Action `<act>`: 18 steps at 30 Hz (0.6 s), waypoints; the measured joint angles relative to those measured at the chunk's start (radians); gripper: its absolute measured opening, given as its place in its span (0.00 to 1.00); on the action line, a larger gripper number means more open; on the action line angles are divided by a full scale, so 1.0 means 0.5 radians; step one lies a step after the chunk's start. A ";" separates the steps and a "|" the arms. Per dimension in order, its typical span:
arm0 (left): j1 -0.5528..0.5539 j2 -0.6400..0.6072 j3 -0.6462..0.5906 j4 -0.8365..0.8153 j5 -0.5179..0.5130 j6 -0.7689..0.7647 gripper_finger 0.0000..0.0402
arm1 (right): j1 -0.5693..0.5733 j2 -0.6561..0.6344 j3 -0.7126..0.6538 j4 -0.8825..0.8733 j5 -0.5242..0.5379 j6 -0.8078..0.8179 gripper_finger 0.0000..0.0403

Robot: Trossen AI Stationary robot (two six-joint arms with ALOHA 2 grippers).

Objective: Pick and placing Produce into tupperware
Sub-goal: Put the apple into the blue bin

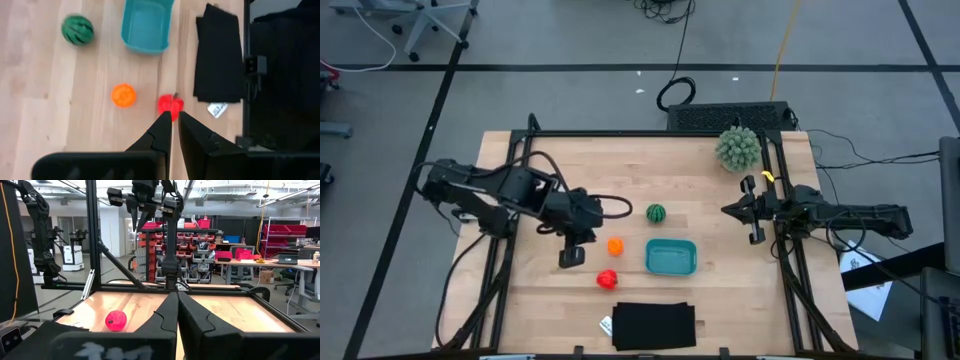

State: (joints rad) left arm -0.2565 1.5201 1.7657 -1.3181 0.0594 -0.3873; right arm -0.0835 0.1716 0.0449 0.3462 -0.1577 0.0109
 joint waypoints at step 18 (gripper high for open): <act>-0.002 0.000 0.000 -0.080 -0.020 0.056 0.19 | 0.000 0.000 0.000 0.000 0.000 0.005 0.00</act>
State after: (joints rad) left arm -0.2577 1.5204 1.7657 -1.3582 0.0494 -0.3592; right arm -0.0835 0.1716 0.0448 0.3463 -0.1577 0.0135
